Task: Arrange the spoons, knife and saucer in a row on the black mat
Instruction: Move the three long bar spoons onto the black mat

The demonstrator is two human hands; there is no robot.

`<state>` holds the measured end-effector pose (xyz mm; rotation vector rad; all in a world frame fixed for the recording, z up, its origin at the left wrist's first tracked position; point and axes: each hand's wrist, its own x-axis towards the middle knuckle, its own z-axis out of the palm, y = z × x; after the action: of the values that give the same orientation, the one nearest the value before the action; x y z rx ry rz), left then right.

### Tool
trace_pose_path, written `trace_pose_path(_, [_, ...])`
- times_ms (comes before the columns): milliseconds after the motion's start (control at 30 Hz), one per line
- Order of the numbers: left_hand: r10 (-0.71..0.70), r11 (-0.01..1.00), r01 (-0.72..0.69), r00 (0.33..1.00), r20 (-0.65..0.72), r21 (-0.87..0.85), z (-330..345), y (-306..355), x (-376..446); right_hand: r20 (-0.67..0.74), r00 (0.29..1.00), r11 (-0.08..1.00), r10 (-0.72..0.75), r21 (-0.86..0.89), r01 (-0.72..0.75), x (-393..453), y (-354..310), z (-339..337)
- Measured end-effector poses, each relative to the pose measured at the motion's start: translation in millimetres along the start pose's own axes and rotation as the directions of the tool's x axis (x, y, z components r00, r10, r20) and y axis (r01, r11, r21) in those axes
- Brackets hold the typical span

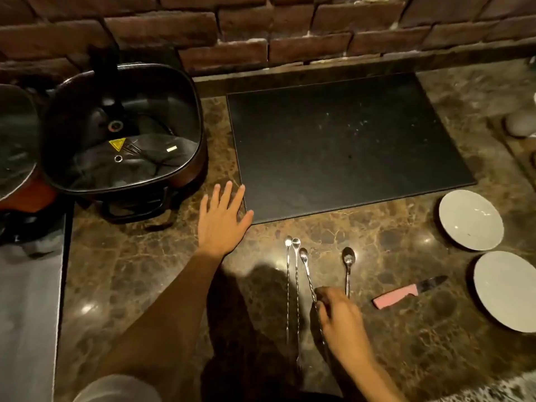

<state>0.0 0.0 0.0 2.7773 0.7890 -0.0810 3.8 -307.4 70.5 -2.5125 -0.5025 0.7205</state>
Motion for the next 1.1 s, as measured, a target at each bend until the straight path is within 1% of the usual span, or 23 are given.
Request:
trace_pose_path(67, [-0.003,0.999,0.004,1.0,-0.024,0.039,-0.4,-2.2,0.8,-0.016,1.0,1.0,0.016,-0.003,-0.016,1.3,1.3,3.1])
trace_pose_path(133, [-0.022,0.998,0.025,0.998,-0.052,0.053,3.7,-4.1,-0.1,0.008,0.999,0.999,0.037,-0.039,-0.036,-0.4,0.8,4.1])
trace_pose_path(233, [-0.061,0.997,0.063,0.997,-0.05,0.048,6.2,-4.3,1.3,0.032,0.999,0.996,0.039,-0.081,-0.037,-0.7,1.6,7.8])
trace_pose_path(367, [-0.06,0.997,0.063,0.997,-0.052,0.052,8.9,-7.1,3.5,0.022,0.999,0.995,0.023,-0.097,-0.021,0.5,-1.5,9.2])
trace_pose_path(500, [-0.045,0.997,0.049,0.997,-0.06,0.063,10.4,-10.1,6.7,0.008,1.0,0.988,0.023,-0.155,-0.021,2.7,-6.1,8.5])
trace_pose_path(633, [-0.022,0.997,0.027,0.998,-0.064,0.077,11.1,-13.8,9.3,-0.008,0.998,0.979,0.062,-0.192,-0.063,2.4,-12.0,8.4])
trace_pose_path(767, [-0.018,0.997,0.023,0.997,-0.074,0.07,11.8,-16.1,11.5,0.011,0.996,0.973,0.088,-0.214,-0.084,4.2,-15.2,8.3])
trace_pose_path(867, [-0.022,0.997,0.027,0.997,-0.076,0.067,13.2,-16.9,12.8,0.009,0.996,0.983,0.089,-0.16,-0.086,5.7,-13.2,7.8])
trace_pose_path(1000, [-0.034,0.997,0.04,0.995,-0.089,0.068,15.8,-17.5,13.8,0.0,0.989,0.989,0.151,-0.001,-0.151,8.7,-6.4,6.2])
trace_pose_path(1100, [-0.041,0.997,0.047,0.994,-0.097,0.064,16.0,-16.6,14.9,-0.032,0.99,0.989,0.136,0.054,-0.134,13.9,-7.7,1.0])
